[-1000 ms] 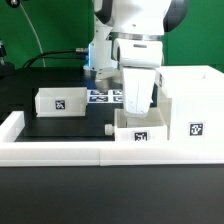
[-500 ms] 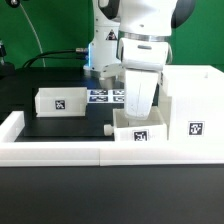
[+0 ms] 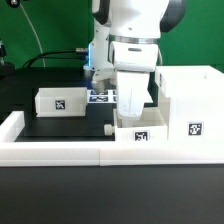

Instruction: Assemble drawer

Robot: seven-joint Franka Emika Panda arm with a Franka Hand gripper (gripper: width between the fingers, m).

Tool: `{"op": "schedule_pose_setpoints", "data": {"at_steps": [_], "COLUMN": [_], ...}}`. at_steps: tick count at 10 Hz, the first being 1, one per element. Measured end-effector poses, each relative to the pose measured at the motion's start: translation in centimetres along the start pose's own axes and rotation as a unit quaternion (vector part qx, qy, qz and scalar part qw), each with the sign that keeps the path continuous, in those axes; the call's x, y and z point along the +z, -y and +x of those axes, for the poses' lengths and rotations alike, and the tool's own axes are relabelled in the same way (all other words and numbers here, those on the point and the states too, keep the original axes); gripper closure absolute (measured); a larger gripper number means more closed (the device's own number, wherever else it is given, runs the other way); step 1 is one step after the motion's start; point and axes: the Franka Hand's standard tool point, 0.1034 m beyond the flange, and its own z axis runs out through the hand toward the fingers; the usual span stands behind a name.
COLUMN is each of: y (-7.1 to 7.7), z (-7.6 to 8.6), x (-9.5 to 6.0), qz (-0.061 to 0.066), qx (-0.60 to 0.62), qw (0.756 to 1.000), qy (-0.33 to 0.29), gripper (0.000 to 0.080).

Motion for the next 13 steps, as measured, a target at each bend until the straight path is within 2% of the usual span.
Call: {"op": "schedule_pose_setpoints", "data": {"at_steps": [3, 7, 11, 13], "y": [-0.3, -0.2, -0.2, -0.2], "z": [-2.0, -1.2, -1.3, -1.3], "x": [0.0, 0.0, 0.0, 0.0], "qz": [-0.001, 0.004, 0.005, 0.005], "qx": [-0.006, -0.005, -0.01, -0.01], "qw": [1.0, 1.0, 1.0, 1.0], "qy": [-0.02, -0.021, -0.021, -0.021], "gripper": [0.0151, 0.0151, 0.0151, 0.0414]}}
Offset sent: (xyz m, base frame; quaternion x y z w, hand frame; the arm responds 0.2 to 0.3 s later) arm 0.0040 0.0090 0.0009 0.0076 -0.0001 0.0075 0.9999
